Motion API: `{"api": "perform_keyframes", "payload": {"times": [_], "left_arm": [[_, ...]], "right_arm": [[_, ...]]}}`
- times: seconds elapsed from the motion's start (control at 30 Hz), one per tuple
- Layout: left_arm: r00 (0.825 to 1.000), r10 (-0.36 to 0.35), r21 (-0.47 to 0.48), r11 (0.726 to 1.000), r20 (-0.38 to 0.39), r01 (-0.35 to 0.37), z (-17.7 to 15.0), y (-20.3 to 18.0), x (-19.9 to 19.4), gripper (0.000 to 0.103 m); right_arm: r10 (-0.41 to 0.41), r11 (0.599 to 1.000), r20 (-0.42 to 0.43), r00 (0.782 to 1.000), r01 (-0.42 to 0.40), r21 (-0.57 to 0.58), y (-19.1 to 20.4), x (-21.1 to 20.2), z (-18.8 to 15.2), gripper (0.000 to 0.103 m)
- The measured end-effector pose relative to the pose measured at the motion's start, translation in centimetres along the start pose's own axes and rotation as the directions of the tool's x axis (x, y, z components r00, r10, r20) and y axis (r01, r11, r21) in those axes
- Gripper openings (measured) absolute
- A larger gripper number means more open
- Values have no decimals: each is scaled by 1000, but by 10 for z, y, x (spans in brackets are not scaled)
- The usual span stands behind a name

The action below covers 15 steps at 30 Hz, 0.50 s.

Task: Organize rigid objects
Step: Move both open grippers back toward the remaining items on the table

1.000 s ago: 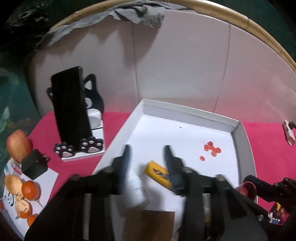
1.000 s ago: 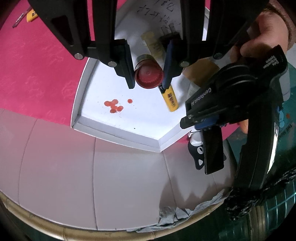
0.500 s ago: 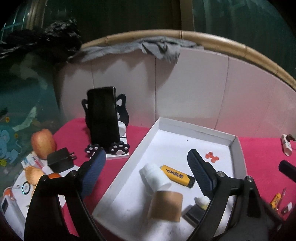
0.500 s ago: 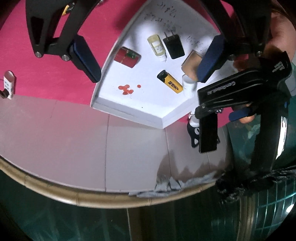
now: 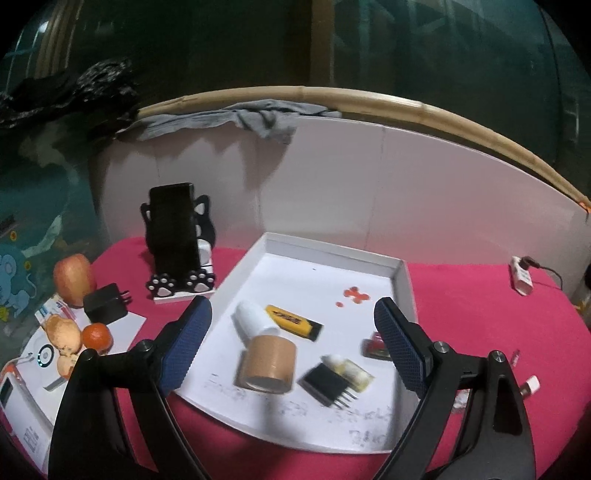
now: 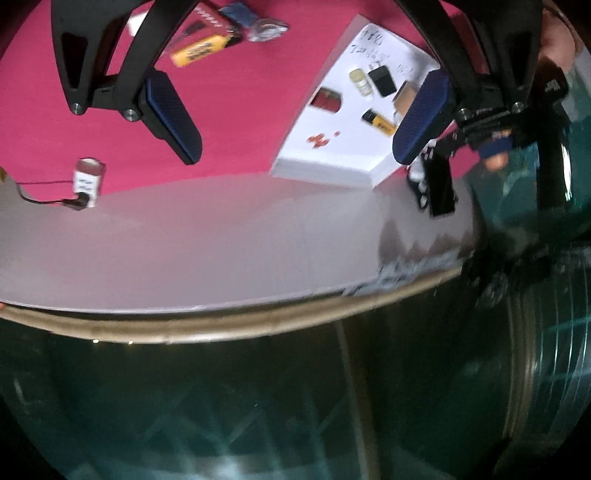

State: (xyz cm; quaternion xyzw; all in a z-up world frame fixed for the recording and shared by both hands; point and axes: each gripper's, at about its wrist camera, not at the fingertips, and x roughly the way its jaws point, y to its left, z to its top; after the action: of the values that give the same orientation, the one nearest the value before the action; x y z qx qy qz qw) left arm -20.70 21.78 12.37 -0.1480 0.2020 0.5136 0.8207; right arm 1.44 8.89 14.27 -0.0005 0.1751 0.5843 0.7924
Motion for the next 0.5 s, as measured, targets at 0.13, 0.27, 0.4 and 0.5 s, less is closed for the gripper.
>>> {"api": "perform_keyframes", "payload": {"times": [0.13,0.27,0.4,0.5], "left_arm": [[1000,-13,32,999,-14,13,-3,-15,-6,90],[1000,2,78,997,-31,1,-8,-31,-12,90],[998,-22,111,993,-54,28,-14,-46,-16,90],[995,-65,155,985,-70,76,-20,-59,-17,90]], "right_arm": [[6,997,72,997,-12,76,-27,-28,8,103],[-22,995,143,989,8,95,-47,-57,12,103],[-30,993,138,990,14,117,-67,-74,12,103],[-66,989,146,987,45,140,-84,-87,8,103]]}}
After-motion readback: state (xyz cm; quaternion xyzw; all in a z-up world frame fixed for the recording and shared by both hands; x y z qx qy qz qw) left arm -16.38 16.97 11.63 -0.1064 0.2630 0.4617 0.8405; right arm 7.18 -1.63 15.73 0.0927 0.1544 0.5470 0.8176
